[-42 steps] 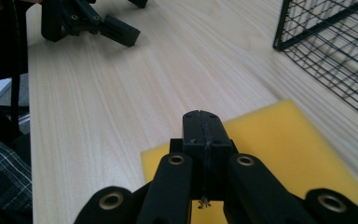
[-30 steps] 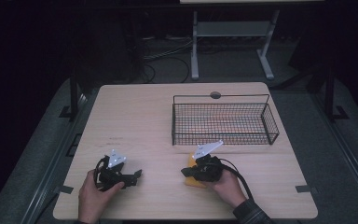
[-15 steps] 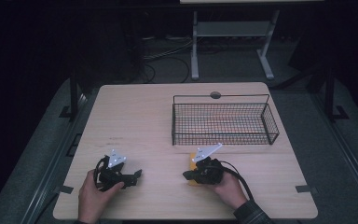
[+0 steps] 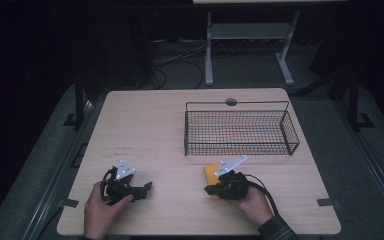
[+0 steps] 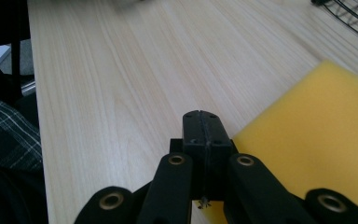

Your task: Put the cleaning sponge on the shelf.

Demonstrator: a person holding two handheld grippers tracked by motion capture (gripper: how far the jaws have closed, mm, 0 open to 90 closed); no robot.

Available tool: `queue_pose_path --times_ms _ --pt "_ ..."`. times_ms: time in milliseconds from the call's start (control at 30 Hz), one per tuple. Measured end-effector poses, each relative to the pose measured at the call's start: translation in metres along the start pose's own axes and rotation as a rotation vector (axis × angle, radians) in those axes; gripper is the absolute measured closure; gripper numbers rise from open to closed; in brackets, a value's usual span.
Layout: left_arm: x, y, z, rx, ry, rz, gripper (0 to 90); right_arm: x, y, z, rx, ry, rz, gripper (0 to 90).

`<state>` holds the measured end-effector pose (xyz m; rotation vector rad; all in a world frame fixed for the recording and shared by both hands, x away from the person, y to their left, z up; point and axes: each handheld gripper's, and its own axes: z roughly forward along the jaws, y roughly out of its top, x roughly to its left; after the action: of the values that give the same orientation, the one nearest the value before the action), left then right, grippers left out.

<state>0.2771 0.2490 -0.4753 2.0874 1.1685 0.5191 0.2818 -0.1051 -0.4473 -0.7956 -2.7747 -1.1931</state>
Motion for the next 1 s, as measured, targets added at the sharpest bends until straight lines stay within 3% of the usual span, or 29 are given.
queue_pose_path --times_ms 367,1000 --pt "0.0 0.0 0.0 0.0 0.0 0.0 12.9 -0.009 -0.017 -0.02 -0.002 -0.024 0.036 89.7" --pt "0.0 0.0 0.0 0.0 0.0 0.0 12.8 -0.025 -0.032 -0.044 -0.004 -0.063 0.047 88.0"
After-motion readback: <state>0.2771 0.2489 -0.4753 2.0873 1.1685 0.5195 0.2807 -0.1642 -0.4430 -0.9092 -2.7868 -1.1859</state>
